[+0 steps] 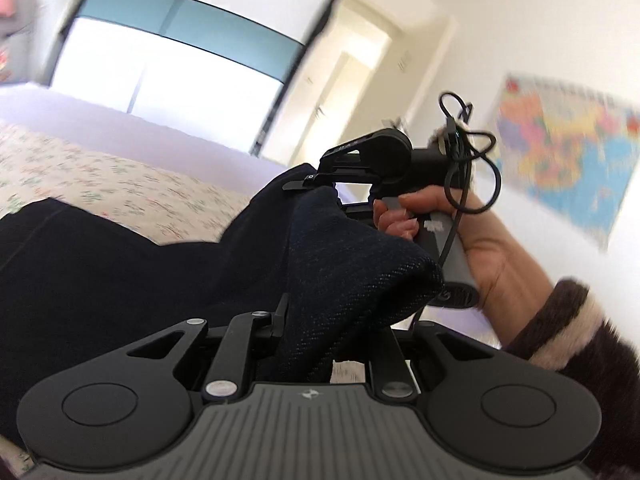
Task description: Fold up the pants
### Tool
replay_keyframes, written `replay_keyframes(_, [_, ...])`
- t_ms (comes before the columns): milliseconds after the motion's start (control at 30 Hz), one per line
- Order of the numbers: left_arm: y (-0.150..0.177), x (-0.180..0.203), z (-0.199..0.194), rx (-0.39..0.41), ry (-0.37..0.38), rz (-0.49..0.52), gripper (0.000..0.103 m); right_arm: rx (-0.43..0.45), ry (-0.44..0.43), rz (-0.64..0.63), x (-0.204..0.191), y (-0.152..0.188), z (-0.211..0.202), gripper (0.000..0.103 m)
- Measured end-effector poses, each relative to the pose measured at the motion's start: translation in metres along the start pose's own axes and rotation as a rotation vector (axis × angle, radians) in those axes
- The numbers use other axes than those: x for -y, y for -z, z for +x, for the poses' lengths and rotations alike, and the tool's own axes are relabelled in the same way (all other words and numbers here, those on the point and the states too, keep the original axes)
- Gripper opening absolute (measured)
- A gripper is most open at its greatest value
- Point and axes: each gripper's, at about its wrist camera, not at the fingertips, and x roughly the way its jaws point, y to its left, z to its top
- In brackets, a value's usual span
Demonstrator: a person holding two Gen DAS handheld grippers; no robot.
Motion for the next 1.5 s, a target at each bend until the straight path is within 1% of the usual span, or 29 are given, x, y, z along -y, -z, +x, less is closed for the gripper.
replay_keyframes(100, [-0.010, -0.026, -0.022, 0.057, -0.018, -0.117, 0.068, -0.022, -0.029, -0.066, -0.047, 0.006, 0.016, 0.013])
replay_keyframes(200, [-0.021, -0.060, -0.042, 0.096, -0.048, -0.253, 0.067, -0.056, -0.050, -0.144, -0.098, 0.021, 0.041, 0.013])
replay_keyframes(267, [-0.025, -0.082, -0.055, 0.103, -0.077, -0.322, 0.067, -0.088, -0.057, -0.193, -0.129, 0.036, 0.062, 0.013])
replay_keyframes(367, [-0.024, -0.108, -0.072, 0.108, -0.140, -0.388, 0.067, -0.145, -0.051, -0.248, -0.164, 0.064, 0.097, 0.013])
replay_keyframes(467, [-0.022, -0.134, -0.085, 0.098, -0.183, -0.450, 0.067, -0.194, -0.027, -0.273, -0.182, 0.092, 0.131, 0.013])
replay_keyframes(567, [-0.022, -0.157, -0.092, 0.083, -0.217, -0.503, 0.067, -0.230, -0.007, -0.267, -0.187, 0.113, 0.157, 0.014])
replay_keyframes(633, [-0.021, -0.167, -0.094, 0.059, -0.242, -0.536, 0.068, -0.249, 0.009, -0.273, -0.188, 0.124, 0.171, 0.015])
replay_keyframes(667, [-0.021, -0.171, -0.094, 0.040, -0.259, -0.549, 0.070, -0.260, 0.012, -0.280, -0.187, 0.128, 0.176, 0.018])
replay_keyframes(700, [-0.019, -0.175, -0.096, 0.021, -0.279, -0.557, 0.075, -0.271, 0.008, -0.289, -0.187, 0.132, 0.181, 0.024])
replay_keyframes(733, [-0.019, -0.174, -0.100, 0.004, -0.301, -0.552, 0.078, -0.278, 0.004, -0.293, -0.186, 0.134, 0.183, 0.028])
replay_keyframes(767, [-0.021, -0.173, -0.103, -0.001, -0.326, -0.535, 0.085, -0.277, -0.011, -0.287, -0.184, 0.135, 0.182, 0.034])
replay_keyframes(800, [-0.022, -0.172, -0.107, 0.009, -0.361, -0.506, 0.091, -0.273, -0.036, -0.274, -0.184, 0.133, 0.177, 0.044])
replay_keyframes(867, [-0.029, -0.168, -0.118, 0.041, -0.437, -0.427, 0.099, -0.265, -0.096, -0.253, -0.186, 0.128, 0.166, 0.051])
replay_keyframes(900, [-0.032, -0.167, -0.122, 0.054, -0.461, -0.396, 0.102, -0.255, -0.113, -0.258, -0.187, 0.124, 0.159, 0.056])
replay_keyframes(1000, [-0.049, -0.175, -0.128, 0.052, -0.476, -0.360, 0.103, -0.216, -0.109, -0.317, -0.190, 0.114, 0.136, 0.060])
replay_keyframes(1067, [-0.061, -0.182, -0.125, 0.018, -0.486, -0.328, 0.103, -0.194, -0.098, -0.352, -0.183, 0.110, 0.117, 0.066])
replay_keyframes(1100, [-0.066, -0.187, -0.122, -0.001, -0.491, -0.314, 0.103, -0.183, -0.092, -0.365, -0.177, 0.109, 0.107, 0.067])
replay_keyframes(1133, [-0.070, -0.190, -0.119, -0.025, -0.486, -0.304, 0.103, -0.173, -0.085, -0.376, -0.171, 0.109, 0.096, 0.067])
replay_keyframes(1167, [-0.074, -0.194, -0.114, -0.061, -0.462, -0.301, 0.103, -0.169, -0.080, -0.384, -0.164, 0.110, 0.086, 0.067])
replay_keyframes(1233, [-0.080, -0.206, -0.103, -0.118, -0.386, -0.331, 0.103, -0.177, -0.072, -0.401, -0.149, 0.116, 0.068, 0.067])
replay_keyframes(1300, [-0.088, -0.217, -0.090, -0.184, -0.335, -0.354, 0.103, -0.187, -0.074, -0.422, -0.135, 0.127, 0.051, 0.067])
replay_keyframes(1367, [-0.098, -0.227, -0.072, -0.243, -0.320, -0.333, 0.100, -0.198, -0.078, -0.442, -0.123, 0.139, 0.036, 0.067])
replay_keyframes(1433, [-0.106, -0.235, -0.054, -0.300, -0.323, -0.307, 0.099, -0.208, -0.083, -0.460, -0.116, 0.154, 0.025, 0.067])
replay_keyframes(1500, [-0.109, -0.244, -0.038, -0.350, -0.314, -0.294, 0.095, -0.216, -0.096, -0.482, -0.111, 0.169, 0.016, 0.067])
